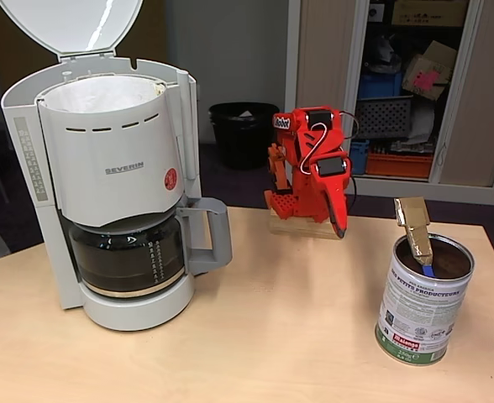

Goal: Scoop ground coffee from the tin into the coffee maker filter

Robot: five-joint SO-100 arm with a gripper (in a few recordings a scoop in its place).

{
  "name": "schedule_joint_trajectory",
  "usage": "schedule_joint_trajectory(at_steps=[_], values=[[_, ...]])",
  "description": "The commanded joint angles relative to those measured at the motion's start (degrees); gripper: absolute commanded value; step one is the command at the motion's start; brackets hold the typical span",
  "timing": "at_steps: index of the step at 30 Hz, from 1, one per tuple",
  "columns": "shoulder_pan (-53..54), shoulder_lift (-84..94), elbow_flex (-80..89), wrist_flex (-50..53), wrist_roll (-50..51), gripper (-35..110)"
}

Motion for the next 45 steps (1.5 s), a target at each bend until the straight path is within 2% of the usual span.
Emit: schedule_joint_trajectory(at_steps=[1, 6, 11, 20, 24, 36, 45], values=[[-0.8, 0.9, -5.9, 4.3, 0.9, 16], [-0.4, -3.1, -12.3, 8.6, 0.9, 16], [-0.2, -14.7, -19.3, 7.5, -0.8, 17], [-6.5, -26.4, -20.4, -0.2, -3.0, 18], [-10.6, -31.7, -20.2, -4.6, -0.6, 19], [-18.6, -31.3, -15.4, -9.1, 6.0, 21], [-20.7, -30.4, -17.8, -5.6, 7.3, 22]])
